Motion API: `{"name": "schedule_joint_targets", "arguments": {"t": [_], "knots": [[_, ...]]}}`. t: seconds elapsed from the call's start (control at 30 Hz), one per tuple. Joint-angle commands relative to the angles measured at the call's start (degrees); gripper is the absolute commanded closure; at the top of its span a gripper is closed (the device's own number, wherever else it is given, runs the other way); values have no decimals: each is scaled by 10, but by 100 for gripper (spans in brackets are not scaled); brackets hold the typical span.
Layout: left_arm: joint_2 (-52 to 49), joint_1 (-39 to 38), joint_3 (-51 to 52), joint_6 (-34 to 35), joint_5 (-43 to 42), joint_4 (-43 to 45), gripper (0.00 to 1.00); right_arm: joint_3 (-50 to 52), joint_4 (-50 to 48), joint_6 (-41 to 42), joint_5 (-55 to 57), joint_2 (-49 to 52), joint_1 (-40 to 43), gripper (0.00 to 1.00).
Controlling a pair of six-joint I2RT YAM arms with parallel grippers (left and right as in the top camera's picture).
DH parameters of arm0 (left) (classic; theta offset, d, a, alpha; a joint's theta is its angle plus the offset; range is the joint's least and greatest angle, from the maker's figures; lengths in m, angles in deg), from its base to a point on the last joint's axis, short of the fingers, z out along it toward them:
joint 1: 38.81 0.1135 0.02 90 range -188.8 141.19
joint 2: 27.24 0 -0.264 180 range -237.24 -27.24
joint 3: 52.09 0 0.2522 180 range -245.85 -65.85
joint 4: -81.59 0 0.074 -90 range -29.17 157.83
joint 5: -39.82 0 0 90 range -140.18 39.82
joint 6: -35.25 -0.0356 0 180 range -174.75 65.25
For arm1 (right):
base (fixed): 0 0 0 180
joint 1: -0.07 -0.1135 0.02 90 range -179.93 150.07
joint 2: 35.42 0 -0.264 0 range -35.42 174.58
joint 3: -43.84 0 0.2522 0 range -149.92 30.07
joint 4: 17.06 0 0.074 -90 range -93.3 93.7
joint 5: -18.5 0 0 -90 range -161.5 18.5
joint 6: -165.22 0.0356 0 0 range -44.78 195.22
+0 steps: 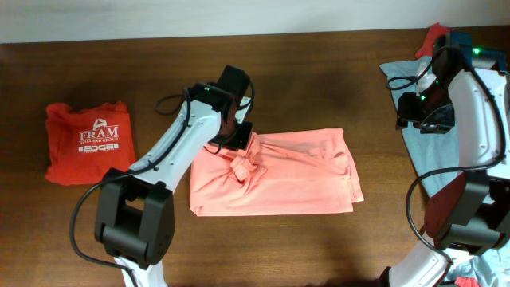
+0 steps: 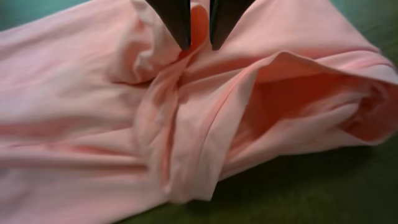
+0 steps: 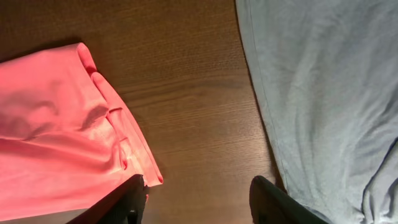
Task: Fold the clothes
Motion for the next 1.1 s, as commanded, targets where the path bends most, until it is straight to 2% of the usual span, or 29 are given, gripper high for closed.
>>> {"name": "schedule_joint_targets", "arguments": {"t": [0.0, 0.13, 0.33, 0.5, 0.6, 0.7, 0.87, 0.97, 1.07], "knots": [[-4, 0, 33, -11, 35, 23, 87, -5, 2, 0, -3, 0, 2, 42], [-8, 0, 62, -11, 45, 76, 84, -5, 5, 0, -3, 0, 2, 42], [-52, 2, 71, -11, 56, 153, 83, -5, 11, 0, -3, 0, 2, 41], [-86, 3, 71, -11, 57, 169, 83, -5, 13, 0, -3, 0, 2, 42], [-86, 3, 65, -11, 57, 180, 78, -5, 13, 0, -4, 0, 2, 42], [-83, 3, 34, -12, 57, 153, 76, -5, 14, 0, -3, 0, 2, 42], [-58, 4, -81, -10, 57, -17, 76, -5, 13, 0, -3, 0, 2, 42], [-42, 4, -116, 40, 57, -123, 76, -5, 13, 0, -3, 0, 2, 42], [-43, 4, -100, 76, 57, -151, 82, -5, 13, 0, -3, 0, 2, 41]]}}
